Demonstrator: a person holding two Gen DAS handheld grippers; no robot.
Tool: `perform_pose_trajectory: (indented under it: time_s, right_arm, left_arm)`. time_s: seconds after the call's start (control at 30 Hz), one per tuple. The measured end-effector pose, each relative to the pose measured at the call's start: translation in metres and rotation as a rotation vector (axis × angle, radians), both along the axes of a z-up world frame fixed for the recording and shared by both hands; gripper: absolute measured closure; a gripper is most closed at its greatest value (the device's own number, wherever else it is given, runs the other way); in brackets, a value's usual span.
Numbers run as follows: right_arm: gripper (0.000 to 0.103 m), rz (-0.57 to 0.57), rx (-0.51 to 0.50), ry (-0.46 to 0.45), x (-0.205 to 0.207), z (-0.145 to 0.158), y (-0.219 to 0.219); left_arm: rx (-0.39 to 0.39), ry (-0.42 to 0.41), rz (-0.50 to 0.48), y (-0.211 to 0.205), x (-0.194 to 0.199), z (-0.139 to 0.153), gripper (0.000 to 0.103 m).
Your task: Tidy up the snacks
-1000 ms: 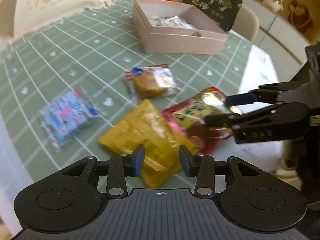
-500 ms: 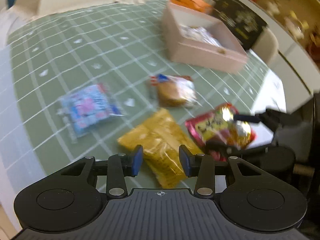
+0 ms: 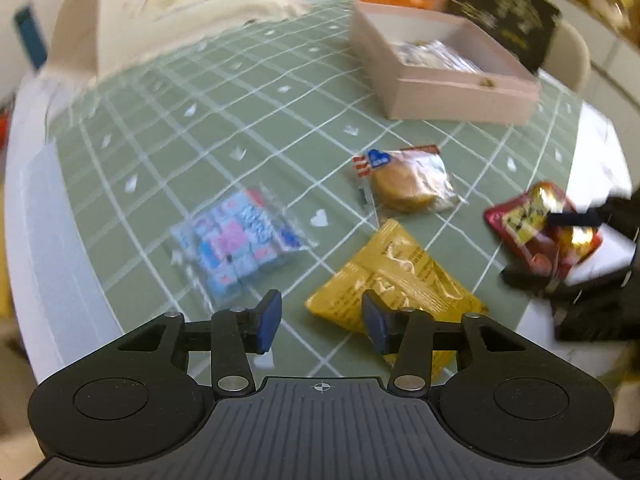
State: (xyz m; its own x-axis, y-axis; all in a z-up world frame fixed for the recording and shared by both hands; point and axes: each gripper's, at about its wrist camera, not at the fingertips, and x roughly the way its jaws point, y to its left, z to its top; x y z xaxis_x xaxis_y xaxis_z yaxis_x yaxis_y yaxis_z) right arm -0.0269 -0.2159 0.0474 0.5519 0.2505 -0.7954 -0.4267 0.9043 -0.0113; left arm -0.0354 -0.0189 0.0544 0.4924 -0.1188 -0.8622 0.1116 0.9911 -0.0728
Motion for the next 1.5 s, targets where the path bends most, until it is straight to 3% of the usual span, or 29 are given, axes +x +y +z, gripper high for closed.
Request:
perform_pose_trajectory:
  time_s: [0.1,0.17,0.3,0.4,0.6,0.7,0.87,1.13,1.23,1.33,1.5]
  right_arm:
    - [0.022,0.050,0.038,0.002,-0.008,0.000,0.022]
    - [0.023,0.100,0.049,0.018,-0.014,-0.005,0.040]
    - [0.023,0.207,0.110,0.074,-0.021,-0.008,0.065]
    - [0.023,0.205,0.094,0.067,-0.022,-0.005,0.061]
    - [0.023,0.066,0.047,0.035,-0.015,0.008,0.009]
    - [0.023,-0.048,0.047,0.038,-0.006,0.008,-0.015]
    - [0.023,-0.114,0.065,0.043,-0.004,0.009,-0.031]
    - [0.023,-0.025,-0.004,-0.054,-0.001,0.019,0.005]
    - [0.023,0.023,-0.027,-0.094,0.009,0.024,0.027]
    - [0.023,0.078,0.036,-0.054,0.028,0.032,0.048]
    - [0.023,0.183,0.151,0.048,0.062,0.034,0.094]
  left_arm:
    - [-0.204,0.075,0.078,0.018,-0.004,-0.002,0.053]
    - [-0.280,0.095,0.108,0.022,-0.004,-0.003,0.053]
    - [-0.224,0.080,0.085,0.007,-0.003,-0.003,0.053]
    - [-0.158,0.063,0.034,-0.009,-0.005,-0.003,0.053]
    - [0.025,0.022,-0.090,-0.046,-0.009,-0.011,0.045]
    - [0.059,0.006,-0.118,-0.057,-0.008,-0.013,0.045]
    - [0.044,0.003,-0.114,-0.058,-0.003,-0.015,0.042]
    - [-0.030,-0.014,-0.086,-0.043,-0.004,-0.021,0.035]
    - [-0.053,-0.021,-0.085,-0.039,-0.006,-0.022,0.041]
    - [-0.057,-0.040,-0.081,-0.028,-0.020,-0.016,0.051]
    - [-0.064,-0.033,0.024,0.014,-0.044,-0.013,0.053]
